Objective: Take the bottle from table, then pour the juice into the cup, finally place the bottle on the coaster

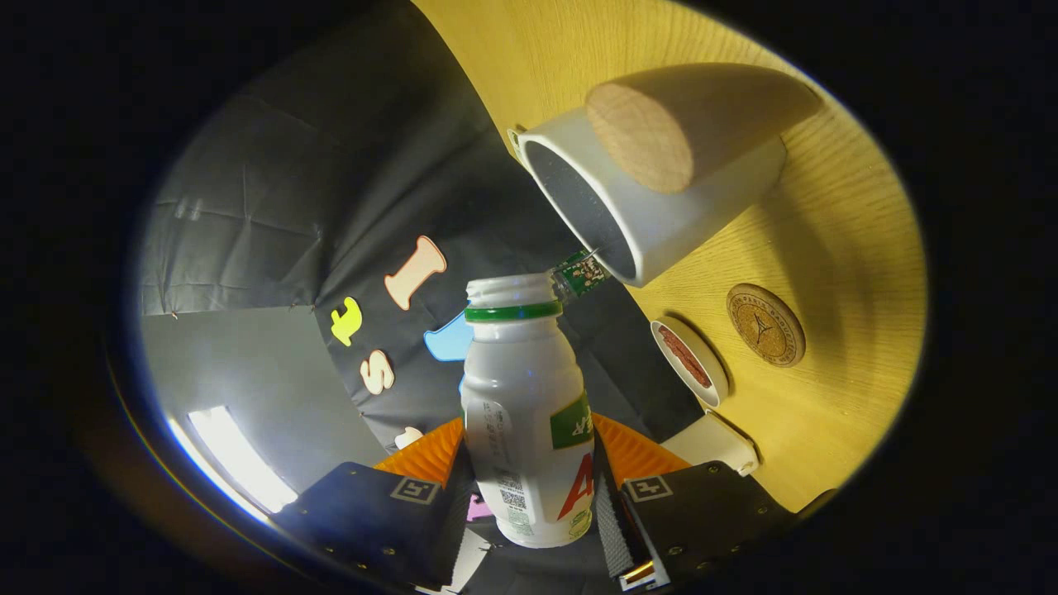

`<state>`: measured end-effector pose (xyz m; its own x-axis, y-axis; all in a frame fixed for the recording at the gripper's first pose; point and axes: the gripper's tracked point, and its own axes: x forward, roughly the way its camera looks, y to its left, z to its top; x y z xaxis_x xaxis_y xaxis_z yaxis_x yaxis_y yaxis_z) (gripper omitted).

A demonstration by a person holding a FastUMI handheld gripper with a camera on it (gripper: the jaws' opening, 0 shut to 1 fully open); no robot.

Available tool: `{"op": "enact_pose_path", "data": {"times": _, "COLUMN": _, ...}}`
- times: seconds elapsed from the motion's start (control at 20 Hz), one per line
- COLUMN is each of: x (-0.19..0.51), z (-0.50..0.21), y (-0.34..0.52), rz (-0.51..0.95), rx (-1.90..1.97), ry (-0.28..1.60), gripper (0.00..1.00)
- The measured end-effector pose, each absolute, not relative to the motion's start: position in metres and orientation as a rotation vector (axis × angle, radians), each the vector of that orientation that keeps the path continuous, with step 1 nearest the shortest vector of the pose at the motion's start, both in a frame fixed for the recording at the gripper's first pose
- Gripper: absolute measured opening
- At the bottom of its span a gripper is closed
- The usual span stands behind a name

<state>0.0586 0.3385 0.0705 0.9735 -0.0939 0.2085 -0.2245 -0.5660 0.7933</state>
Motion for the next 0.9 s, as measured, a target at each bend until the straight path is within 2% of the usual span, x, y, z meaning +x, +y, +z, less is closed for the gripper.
{"op": "enact_pose_path", "data": {"times": 0.9, "x": 0.0621, "z": 0.0709, "y": 0.3293, "rz": 0.099, "rx": 2.329, "ry": -0.196, "gripper": 0.66}}
